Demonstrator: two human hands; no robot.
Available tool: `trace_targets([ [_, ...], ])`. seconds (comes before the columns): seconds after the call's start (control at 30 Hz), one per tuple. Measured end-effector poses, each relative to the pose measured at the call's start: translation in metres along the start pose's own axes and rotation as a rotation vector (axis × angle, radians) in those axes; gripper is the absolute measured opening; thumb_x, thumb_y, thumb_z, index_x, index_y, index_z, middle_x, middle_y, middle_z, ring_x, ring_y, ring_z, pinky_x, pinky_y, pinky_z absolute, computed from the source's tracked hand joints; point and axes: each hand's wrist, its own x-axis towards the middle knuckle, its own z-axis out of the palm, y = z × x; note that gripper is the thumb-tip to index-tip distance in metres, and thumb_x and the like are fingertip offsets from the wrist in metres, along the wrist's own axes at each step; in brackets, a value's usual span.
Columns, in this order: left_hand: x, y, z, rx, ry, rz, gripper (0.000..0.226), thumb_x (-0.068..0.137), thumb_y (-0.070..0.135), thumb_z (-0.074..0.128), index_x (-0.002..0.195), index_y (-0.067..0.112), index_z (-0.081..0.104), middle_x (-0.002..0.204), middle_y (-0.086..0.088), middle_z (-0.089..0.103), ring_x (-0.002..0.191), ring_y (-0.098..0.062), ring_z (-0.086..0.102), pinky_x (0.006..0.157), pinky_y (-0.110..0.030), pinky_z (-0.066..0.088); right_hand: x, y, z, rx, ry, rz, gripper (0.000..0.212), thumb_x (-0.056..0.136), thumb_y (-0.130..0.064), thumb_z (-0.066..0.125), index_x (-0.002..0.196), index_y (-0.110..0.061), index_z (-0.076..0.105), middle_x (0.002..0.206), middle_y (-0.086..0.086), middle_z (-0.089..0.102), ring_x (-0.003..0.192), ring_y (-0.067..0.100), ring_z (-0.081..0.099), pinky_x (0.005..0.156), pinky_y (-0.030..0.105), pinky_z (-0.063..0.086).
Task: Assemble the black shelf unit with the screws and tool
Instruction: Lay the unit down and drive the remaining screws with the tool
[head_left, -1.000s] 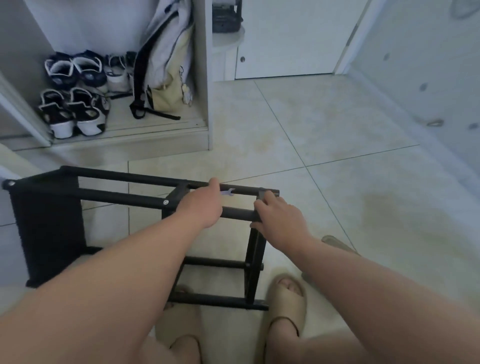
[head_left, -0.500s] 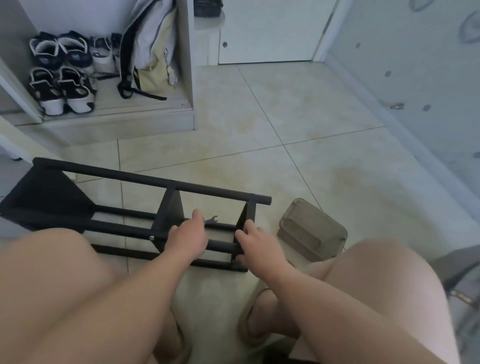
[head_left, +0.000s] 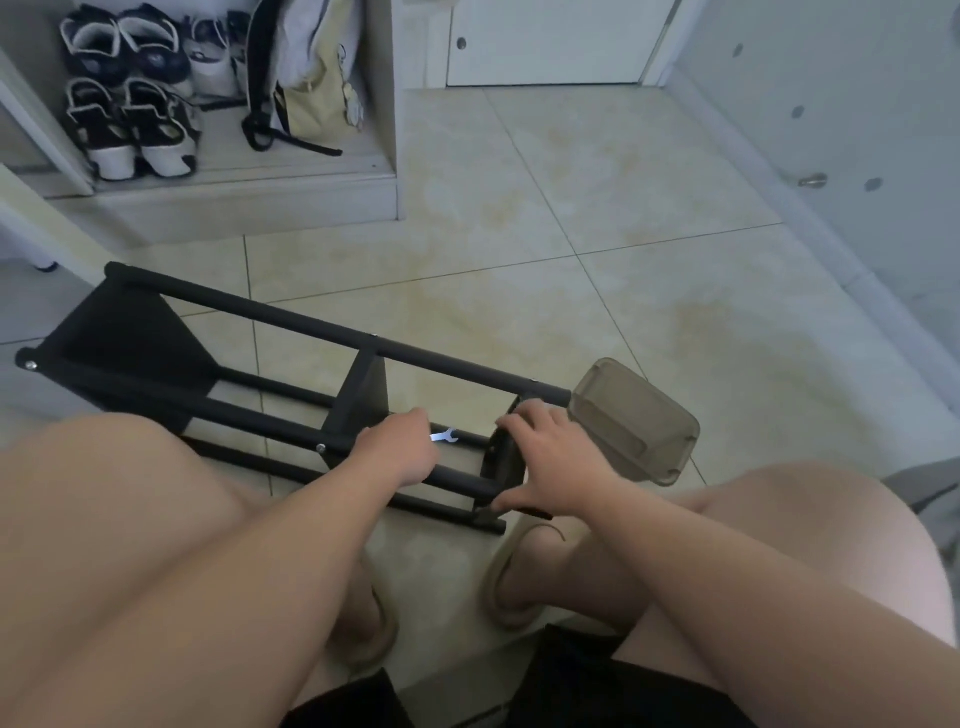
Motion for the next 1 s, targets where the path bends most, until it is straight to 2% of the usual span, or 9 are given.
trace_targets([
  [0.1,0.004,0.000,-0.004,-0.020,-0.088,-0.013,0.014,0.098,0.016,0.042,0.102,0.011,0.055,0.092,-0.005,0.058,0.084,-0.025,0.056,0.072,-0.035,0.042,0.004,0.010,-0.002,-0.114,-0.063,-0.009,0.129,0.063,-0.088,0.065,0.161,-0.022,0.012,0.168,0.003,-0.010,0.155,0.031,-0.007,0.124,0.051,0.010],
  [0.2,0.013,0.002,-0.010,-0.024,-0.175,0.021,0.021,0.096,0.014,0.048,0.095,0.004,0.066,0.086,-0.010,0.065,0.078,-0.027,0.058,0.069,-0.036,0.046,0.012,0.017,0.002,-0.193,-0.076,-0.007,0.141,0.060,-0.098,0.052,0.161,-0.018,-0.005,0.163,0.011,-0.032,0.149,0.035,-0.031,0.124,0.055,-0.008],
  [0.33,0.028,0.005,-0.011,-0.071,-0.258,0.097,0.021,0.095,0.016,0.059,0.101,0.008,0.078,0.099,-0.012,0.074,0.093,-0.027,0.067,0.084,-0.036,0.053,0.018,0.025,0.008,-0.189,-0.103,-0.015,0.145,0.058,-0.102,0.043,0.159,-0.019,-0.019,0.159,0.013,-0.039,0.147,0.038,-0.035,0.124,0.055,-0.010],
  [0.47,0.040,0.009,-0.006,-0.219,-0.298,0.184,0.010,0.085,0.017,0.074,0.077,0.021,0.077,0.073,0.003,0.074,0.076,-0.016,0.068,0.081,-0.030,0.053,0.021,0.029,0.015,-0.190,-0.100,-0.039,0.142,0.058,-0.104,0.035,0.158,-0.020,-0.022,0.159,0.014,-0.040,0.147,0.039,-0.034,0.123,0.055,-0.011],
  [0.6,0.049,0.021,-0.004,-0.199,-0.322,0.237,0.012,0.080,0.016,0.068,0.078,0.021,0.079,0.061,0.012,0.070,0.075,-0.016,0.068,0.069,-0.028,0.053,0.022,0.031,0.017,-0.186,-0.096,-0.047,0.141,0.059,-0.104,0.033,0.158,-0.020,-0.021,0.159,0.015,-0.039,0.147,0.040,-0.033,0.123,0.056,-0.012],
  [0.67,0.054,0.026,-0.003,-0.290,-0.356,0.219,0.015,0.084,0.016,0.064,0.077,0.024,0.075,0.066,0.009,0.068,0.074,-0.015,0.065,0.066,-0.026,0.052,0.022,0.032,0.018,-0.180,-0.093,-0.046,0.141,0.058,-0.104,0.032,0.159,-0.019,-0.020,0.159,0.015,-0.039,0.147,0.040,-0.033,0.123,0.056,-0.013],
  [0.8,0.057,0.034,0.005,-0.748,-0.486,0.020,0.008,0.095,0.014,0.060,0.096,0.011,0.068,0.092,-0.006,0.075,0.087,-0.015,0.073,0.074,-0.031,0.059,0.023,0.032,0.019,-0.167,-0.089,-0.043,0.143,0.054,-0.105,0.028,0.160,-0.019,-0.016,0.160,0.015,-0.037,0.148,0.040,-0.032,0.122,0.055,-0.014],
  [0.87,0.056,0.038,0.012,-0.912,-0.517,-0.041,0.014,0.098,0.013,0.060,0.106,0.002,0.064,0.087,-0.009,0.076,0.085,-0.018,0.075,0.073,-0.032,0.061,0.023,0.031,0.020,-0.157,-0.085,-0.041,0.144,0.052,-0.105,0.027,0.160,-0.019,-0.014,0.160,0.015,-0.037,0.148,0.040,-0.031,0.122,0.056,-0.013],
  [1.0,0.053,0.041,0.022,-0.994,-0.439,-0.053,0.021,0.097,0.017,0.066,0.114,0.004,0.063,0.080,-0.006,0.076,0.074,-0.015,0.075,0.066,-0.028,0.059,0.023,0.031,0.022,-0.152,-0.074,-0.043,0.144,0.052,-0.106,0.025,0.160,-0.019,-0.012,0.161,0.015,-0.035,0.149,0.040,-0.030,0.123,0.057,-0.011],
])
